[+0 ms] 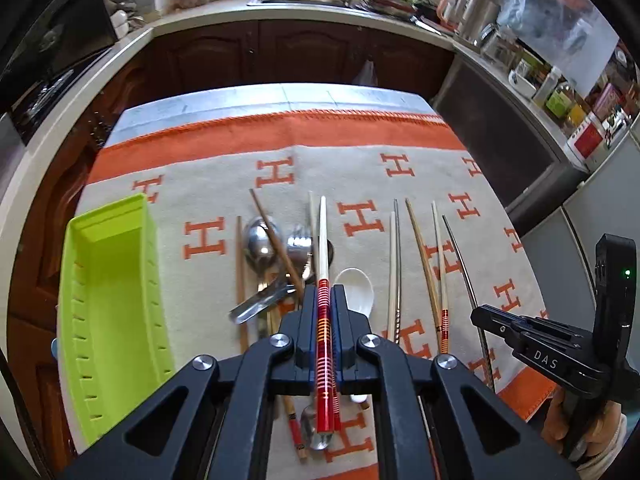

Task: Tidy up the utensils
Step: 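Lower both chopsticks into the green tray and open both tools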

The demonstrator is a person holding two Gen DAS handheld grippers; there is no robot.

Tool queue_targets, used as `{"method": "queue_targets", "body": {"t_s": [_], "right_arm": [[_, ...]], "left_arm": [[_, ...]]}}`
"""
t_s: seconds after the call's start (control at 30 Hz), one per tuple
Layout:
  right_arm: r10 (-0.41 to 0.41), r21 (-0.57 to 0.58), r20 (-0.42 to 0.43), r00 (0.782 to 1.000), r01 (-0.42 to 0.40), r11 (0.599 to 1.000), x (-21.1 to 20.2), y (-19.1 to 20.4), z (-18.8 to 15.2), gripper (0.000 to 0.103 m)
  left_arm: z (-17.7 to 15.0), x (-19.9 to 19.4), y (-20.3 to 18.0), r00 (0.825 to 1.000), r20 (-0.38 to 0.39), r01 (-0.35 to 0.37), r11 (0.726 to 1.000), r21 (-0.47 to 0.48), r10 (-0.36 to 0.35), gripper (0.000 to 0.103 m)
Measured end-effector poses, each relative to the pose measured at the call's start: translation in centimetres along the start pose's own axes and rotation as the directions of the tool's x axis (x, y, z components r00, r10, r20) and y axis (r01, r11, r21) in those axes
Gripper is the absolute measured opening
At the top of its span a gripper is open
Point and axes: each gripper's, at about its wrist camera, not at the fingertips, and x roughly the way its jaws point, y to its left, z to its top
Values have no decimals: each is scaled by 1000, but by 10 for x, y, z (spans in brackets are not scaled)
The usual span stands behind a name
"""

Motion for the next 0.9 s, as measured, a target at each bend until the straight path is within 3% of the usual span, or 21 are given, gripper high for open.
{"method": "queue_targets", "body": {"t_s": [0.2, 0.4, 0.6, 0.77, 0.87, 0.9], "right_arm": [[71, -130, -19, 997, -73, 989, -6, 60, 1, 5], [160, -226, -65, 985, -170, 959, -5, 122, 9, 5], [243, -305, -146, 959, -277, 911, 3, 195, 9, 6], [250, -323, -213, 944, -310, 894, 27, 237, 5, 6], [231, -313, -249, 941, -304, 900, 44, 251, 2, 6], [226, -308, -258, 939, -302, 902, 48, 254, 1, 6]], "left_arm": [[-22, -69, 47, 987, 144, -54, 994, -99, 67, 4], [-47, -110, 90, 956, 235, -128, 971, -200, 174, 4], [-72, -84, 127, 964, 146, -177, 945, -274, 222, 4], [-92, -51, 145, 972, 32, -211, 927, -310, 232, 4], [-96, -43, 152, 971, -8, -228, 923, -310, 238, 16], [-98, -44, 153, 969, -10, -237, 922, -308, 246, 28]]}}
